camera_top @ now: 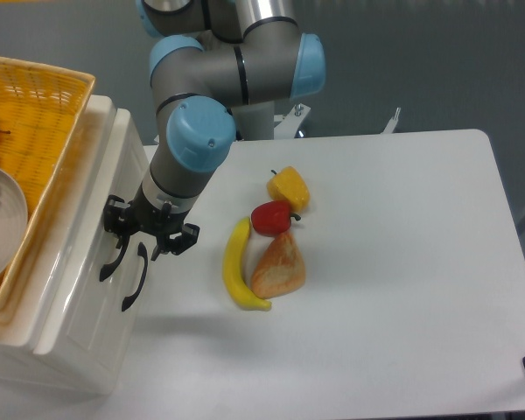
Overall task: Slide open the top white drawer
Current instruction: 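Lower the gripper onto the upper drawer's black handle and close on it, then hold the handle and begin pulling the upper drawer outward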
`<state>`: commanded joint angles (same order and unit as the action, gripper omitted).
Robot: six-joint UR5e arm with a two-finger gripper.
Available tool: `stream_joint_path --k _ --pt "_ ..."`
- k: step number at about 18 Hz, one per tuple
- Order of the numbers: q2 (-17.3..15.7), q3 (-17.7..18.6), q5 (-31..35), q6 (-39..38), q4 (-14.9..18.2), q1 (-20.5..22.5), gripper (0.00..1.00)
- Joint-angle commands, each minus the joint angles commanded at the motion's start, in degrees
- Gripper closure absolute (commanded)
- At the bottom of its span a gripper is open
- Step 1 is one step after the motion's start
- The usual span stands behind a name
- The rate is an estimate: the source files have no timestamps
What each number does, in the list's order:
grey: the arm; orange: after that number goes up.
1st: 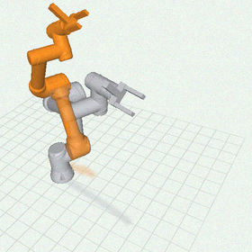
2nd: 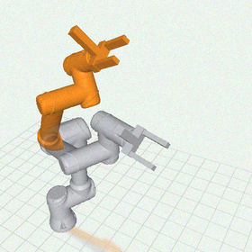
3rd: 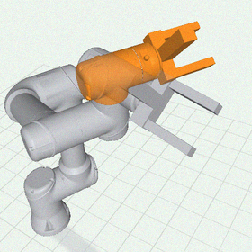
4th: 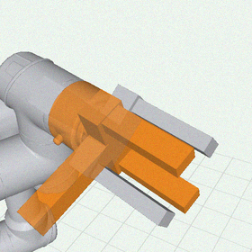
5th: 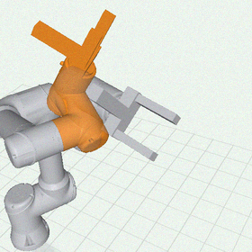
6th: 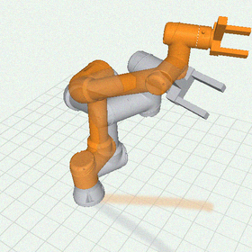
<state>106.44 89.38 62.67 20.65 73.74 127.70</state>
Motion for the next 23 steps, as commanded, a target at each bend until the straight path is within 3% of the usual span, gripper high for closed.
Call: stream_joint_path --k 23 --pt "-0.26 -0.09 -1.49 -0.44 0.09 0.18 0.67"
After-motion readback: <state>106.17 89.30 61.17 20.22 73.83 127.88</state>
